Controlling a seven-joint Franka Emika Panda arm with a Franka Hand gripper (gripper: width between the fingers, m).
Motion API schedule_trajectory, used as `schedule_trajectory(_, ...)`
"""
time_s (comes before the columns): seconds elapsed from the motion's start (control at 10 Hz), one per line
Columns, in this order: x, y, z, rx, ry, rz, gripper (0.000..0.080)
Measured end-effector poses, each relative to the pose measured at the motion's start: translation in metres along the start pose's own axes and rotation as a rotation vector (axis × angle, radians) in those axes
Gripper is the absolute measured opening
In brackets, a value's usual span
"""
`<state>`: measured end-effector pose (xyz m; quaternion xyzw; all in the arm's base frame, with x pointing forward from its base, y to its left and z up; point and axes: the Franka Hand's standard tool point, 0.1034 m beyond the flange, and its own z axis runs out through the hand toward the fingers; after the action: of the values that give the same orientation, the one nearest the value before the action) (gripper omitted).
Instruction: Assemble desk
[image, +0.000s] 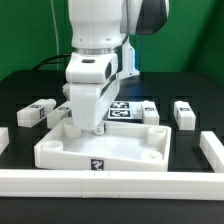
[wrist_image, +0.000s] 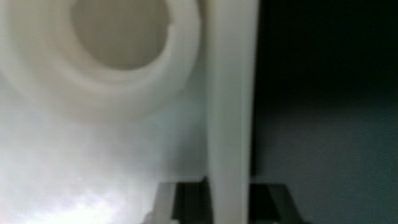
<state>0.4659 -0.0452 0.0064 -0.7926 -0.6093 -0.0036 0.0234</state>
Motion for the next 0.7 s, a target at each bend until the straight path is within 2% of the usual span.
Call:
schedule_trajectory(0.4, 0.007, 0.013, 0.0, -0.017, -0.012, -0.141, 0.006)
schedule_trajectory(0.7, 0.007, 0.015, 0.0, -0.02, -0.014, -0.158, 0.006)
